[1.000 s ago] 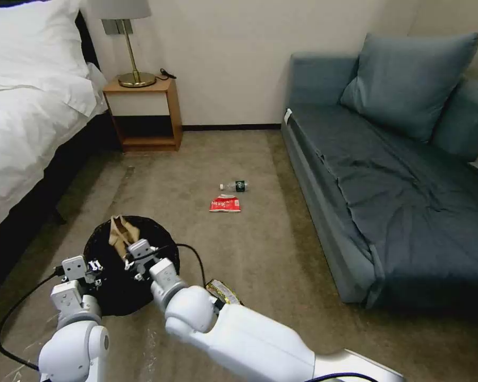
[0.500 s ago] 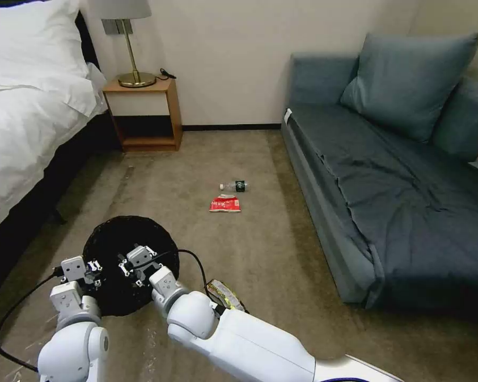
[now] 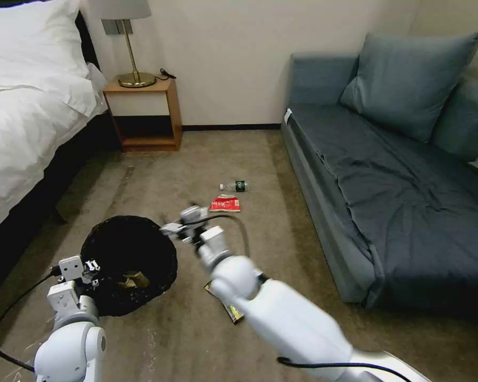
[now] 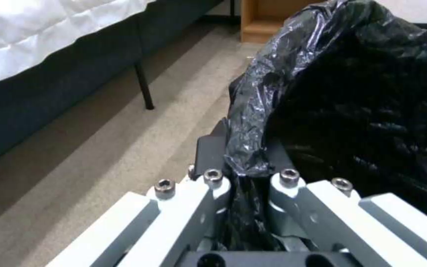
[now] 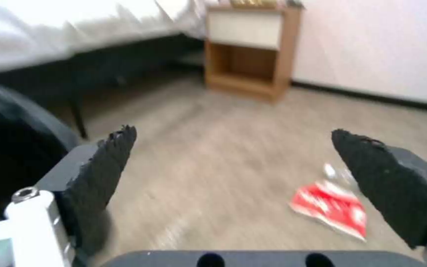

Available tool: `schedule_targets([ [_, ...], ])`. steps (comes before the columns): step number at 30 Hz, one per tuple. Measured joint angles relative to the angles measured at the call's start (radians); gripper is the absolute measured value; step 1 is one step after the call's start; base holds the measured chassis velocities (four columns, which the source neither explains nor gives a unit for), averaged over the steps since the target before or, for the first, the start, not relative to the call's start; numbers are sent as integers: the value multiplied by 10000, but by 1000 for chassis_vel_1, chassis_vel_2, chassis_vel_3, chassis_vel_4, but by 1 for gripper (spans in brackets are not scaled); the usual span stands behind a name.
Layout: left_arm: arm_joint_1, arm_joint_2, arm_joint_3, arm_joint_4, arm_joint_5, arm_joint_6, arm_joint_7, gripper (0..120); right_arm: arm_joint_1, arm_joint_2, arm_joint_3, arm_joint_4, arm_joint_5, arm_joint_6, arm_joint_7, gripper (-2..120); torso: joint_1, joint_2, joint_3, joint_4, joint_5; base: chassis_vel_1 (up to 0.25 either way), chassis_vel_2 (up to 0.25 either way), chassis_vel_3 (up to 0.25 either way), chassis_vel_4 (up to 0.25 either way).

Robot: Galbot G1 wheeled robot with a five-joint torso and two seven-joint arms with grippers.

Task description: Pick up the trash bin, then pick up the garbage on the floor and place it into the trash bin.

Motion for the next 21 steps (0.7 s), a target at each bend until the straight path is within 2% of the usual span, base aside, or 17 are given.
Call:
schedule_targets([
  [4,-2,-23,71,21,18,-12,26,4,-608,-199,269,-495,-123,63,-503,100,0,0,0,0,0,0,0,0,0],
  [6,-1,-52,114,23,63,-26,19,4,-1133,-204,335,-968,-126,122,-1137,100,0,0,0,0,-1,0,0,0,0],
  [13,97,-67,148,-68,81,-37,37,4,-1423,38,59,-1801,-500,274,-1915,100,-1,0,0,3,-3,0,0,0,0],
  [19,210,-93,55,-139,66,-137,50,4,-1509,219,-7,-2881,-1654,469,-2885,100,0,0,0,2,-4,0,0,0,0],
  [21,310,-145,-12,-247,43,-166,52,4,-1547,393,144,-3797,-2384,899,-3492,100,-1,0,0,3,-4,0,0,0,0],
])
